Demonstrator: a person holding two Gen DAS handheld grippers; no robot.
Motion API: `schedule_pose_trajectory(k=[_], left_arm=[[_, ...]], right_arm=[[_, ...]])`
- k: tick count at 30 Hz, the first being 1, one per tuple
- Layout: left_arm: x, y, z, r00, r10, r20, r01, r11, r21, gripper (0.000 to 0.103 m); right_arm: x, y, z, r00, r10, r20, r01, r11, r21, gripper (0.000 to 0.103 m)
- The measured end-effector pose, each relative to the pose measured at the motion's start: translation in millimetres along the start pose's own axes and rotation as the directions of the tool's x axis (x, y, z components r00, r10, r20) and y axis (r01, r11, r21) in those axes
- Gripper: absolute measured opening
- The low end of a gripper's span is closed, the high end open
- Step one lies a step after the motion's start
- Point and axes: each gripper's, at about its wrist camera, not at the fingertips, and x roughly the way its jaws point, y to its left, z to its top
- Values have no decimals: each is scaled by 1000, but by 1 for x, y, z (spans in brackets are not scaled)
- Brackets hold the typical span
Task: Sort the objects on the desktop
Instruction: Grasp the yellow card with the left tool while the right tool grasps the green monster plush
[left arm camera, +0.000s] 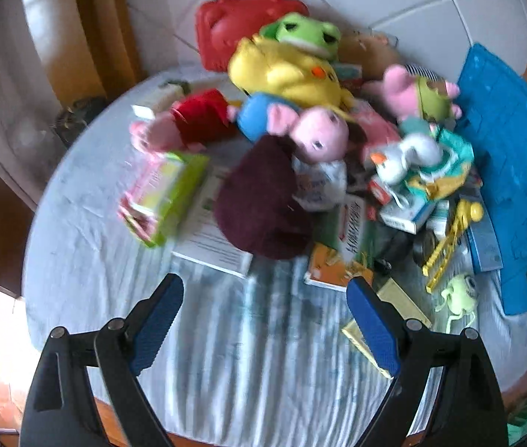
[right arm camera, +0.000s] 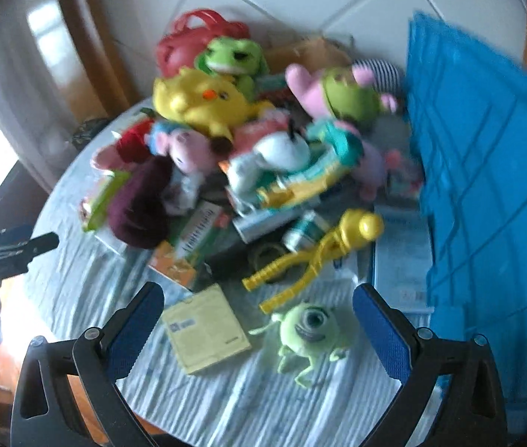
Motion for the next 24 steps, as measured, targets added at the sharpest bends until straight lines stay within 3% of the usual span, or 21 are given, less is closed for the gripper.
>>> schedule_pose_trajectory(k=[4, 10, 20, 24], left_arm=[[38, -39, -17, 996, -45, -73, 49, 997, 59, 90], [76, -78, -39, 976, -103, -194, 121, 989, 84, 90], [101, -98, -61, 966, -103, -236, 128, 988, 89, 90], [103, -109, -71, 966, -87, -244, 98, 995, 32, 90]], right_arm=[[33, -23, -20, 997, -48, -63, 51, 998, 46, 103], [57, -40, -49, 992, -80, -98, 91, 989, 115, 103], [93, -50, -68, 983, -127, -131, 144, 981, 129, 91], [113, -49, -67, 981, -117, -154, 125, 991, 43, 91]])
